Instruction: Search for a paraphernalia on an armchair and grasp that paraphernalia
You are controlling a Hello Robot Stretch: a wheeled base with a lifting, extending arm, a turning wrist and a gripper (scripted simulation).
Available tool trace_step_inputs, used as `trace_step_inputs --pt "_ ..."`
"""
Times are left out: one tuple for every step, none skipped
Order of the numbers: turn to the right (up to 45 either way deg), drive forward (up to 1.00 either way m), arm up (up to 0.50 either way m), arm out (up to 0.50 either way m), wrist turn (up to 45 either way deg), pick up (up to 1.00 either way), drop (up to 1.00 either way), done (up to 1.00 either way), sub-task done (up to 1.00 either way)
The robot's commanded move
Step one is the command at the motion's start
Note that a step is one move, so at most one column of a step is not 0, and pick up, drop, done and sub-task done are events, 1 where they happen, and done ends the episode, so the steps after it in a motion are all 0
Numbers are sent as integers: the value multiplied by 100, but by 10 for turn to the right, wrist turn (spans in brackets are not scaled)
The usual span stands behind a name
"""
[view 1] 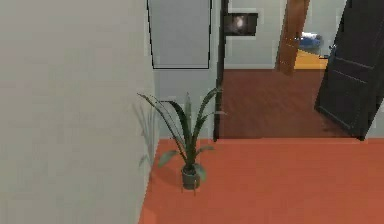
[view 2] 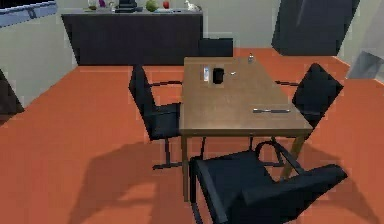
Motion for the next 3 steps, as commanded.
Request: trace_step_inputs --pt "270 0 0 0 0 0 0 0 0" --pt "0 100 0 0 0 0 0 0 0" --pt "0 100 0 0 0 0 0 0 0"
